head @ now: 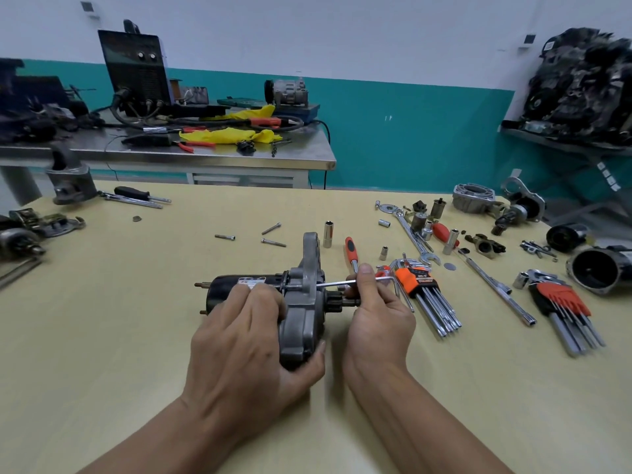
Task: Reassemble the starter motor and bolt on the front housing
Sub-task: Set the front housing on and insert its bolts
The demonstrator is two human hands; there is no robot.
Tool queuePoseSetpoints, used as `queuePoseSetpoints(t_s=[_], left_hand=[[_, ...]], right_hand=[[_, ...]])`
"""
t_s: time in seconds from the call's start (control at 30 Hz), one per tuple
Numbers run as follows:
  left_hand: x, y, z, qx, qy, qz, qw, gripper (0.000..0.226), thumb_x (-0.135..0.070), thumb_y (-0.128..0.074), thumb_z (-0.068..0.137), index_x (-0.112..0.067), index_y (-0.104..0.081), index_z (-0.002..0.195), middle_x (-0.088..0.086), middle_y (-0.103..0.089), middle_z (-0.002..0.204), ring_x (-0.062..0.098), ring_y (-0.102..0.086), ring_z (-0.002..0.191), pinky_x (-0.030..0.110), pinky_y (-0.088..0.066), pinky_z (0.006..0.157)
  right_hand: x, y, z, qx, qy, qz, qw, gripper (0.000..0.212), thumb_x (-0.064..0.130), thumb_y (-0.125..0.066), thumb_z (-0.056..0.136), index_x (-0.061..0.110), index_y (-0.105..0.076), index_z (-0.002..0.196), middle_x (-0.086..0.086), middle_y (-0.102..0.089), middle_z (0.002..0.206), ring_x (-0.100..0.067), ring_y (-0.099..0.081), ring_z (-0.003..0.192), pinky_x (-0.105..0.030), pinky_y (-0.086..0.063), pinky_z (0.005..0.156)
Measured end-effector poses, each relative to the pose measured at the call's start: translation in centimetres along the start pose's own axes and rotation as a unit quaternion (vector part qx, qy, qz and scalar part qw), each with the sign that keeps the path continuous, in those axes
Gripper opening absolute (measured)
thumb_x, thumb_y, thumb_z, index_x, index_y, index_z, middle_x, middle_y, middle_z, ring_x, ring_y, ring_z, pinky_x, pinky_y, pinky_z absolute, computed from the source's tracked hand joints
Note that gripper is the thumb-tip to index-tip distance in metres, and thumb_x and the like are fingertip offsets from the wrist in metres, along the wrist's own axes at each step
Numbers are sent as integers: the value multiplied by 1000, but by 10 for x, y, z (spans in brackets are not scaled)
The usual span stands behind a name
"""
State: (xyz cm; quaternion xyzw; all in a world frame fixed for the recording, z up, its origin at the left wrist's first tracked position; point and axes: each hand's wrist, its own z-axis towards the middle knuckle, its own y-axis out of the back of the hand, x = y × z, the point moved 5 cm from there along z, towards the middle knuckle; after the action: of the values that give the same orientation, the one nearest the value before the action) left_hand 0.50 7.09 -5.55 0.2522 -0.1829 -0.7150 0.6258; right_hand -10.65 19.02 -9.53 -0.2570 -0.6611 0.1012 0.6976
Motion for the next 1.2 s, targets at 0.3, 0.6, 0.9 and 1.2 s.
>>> queuePoseSetpoints(t_s=[0.3,0.6,0.9,1.2], left_hand=[[-11,-3,53,172,2,-25,985,50,-71,-46,81,-42,-60,120,-6,-44,130,17,-33,121,38,-33,99],[-14,-45,76,290,-44,-109,950,27,-46,-58,95,-29,-78,97,-22,-67,103,13,-27,134,37,-41,100],[-15,-50,75,332,-40,-135,933,26,-43,-58,97,-28,-78,105,-26,-64,107,8,-18,133,30,-32,105],[-12,-49,71,316,-46,-107,942,26,-43,-56,98,-29,-77,104,-25,-65,108,9,-17,133,28,-30,104]], right_hand=[[8,2,-4,10,39,-70,997,36,29,-68,92,20,-71,57,1,-58,60,-9,-53,62,-25,-46,63],[22,20,-18,99,36,-153,983,24,28,-67,91,22,-80,72,-3,-74,96,-11,-68,96,-30,-50,90],[85,61,24,207,138,-396,884,52,49,-51,95,8,-63,66,-2,-59,58,-3,-45,48,-19,-35,50],[65,34,36,309,-27,-467,828,53,36,-51,101,13,-57,53,1,-47,43,-11,-38,39,-19,-31,41]])
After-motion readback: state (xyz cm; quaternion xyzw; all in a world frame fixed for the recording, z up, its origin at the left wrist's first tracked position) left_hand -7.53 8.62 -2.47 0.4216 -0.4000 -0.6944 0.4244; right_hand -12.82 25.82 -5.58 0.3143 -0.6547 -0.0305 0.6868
